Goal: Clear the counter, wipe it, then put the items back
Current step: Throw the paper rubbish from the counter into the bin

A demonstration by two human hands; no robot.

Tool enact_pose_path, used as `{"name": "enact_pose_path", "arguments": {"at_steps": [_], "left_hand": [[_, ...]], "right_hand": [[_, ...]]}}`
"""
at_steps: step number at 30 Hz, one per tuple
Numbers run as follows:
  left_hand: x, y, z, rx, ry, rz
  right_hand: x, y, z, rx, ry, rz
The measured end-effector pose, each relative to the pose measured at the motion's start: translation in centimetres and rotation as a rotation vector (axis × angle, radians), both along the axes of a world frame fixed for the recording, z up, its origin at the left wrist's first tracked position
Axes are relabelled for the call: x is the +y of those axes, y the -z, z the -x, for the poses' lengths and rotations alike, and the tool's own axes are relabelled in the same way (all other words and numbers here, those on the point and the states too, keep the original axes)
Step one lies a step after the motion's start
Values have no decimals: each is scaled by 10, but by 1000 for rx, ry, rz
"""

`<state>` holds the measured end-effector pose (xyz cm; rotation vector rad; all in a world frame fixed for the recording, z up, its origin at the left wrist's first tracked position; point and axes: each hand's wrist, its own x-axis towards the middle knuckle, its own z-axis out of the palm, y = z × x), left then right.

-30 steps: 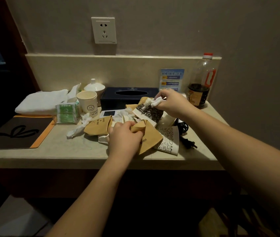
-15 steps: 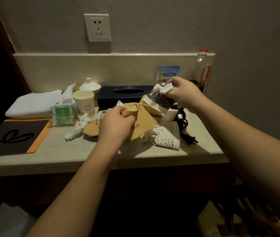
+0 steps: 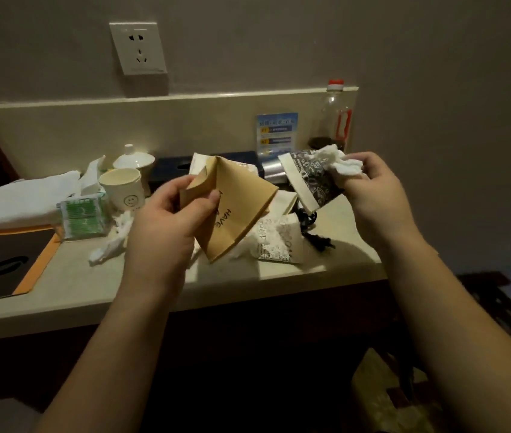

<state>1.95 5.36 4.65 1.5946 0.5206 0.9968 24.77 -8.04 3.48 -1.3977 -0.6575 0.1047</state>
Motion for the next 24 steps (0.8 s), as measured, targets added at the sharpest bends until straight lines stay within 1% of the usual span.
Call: {"name": "enact_pose_path", "arguments": {"at_steps": [3, 8, 10, 14, 19, 22, 24], "left_hand": [[-37, 18, -3, 50, 139, 20], [-106, 57, -21, 77, 199, 72], [-139, 76, -37, 130, 227, 84], [-204, 126, -77, 346, 276, 119], [-276, 202, -126, 585, 301, 176], [-307, 250, -151, 721, 313, 136], [-325, 284, -162, 807, 340, 119]], "right_hand": [[-50, 26, 11, 151, -8, -77], [-145, 83, 18, 235, 85, 37], [-185, 109, 12, 274, 120, 99], [-264, 167, -8, 354, 149, 220], [-353, 244, -32, 473, 195, 415], [-393, 289, -40, 553, 237, 482], [-413, 316, -42, 591, 264, 573]]}}
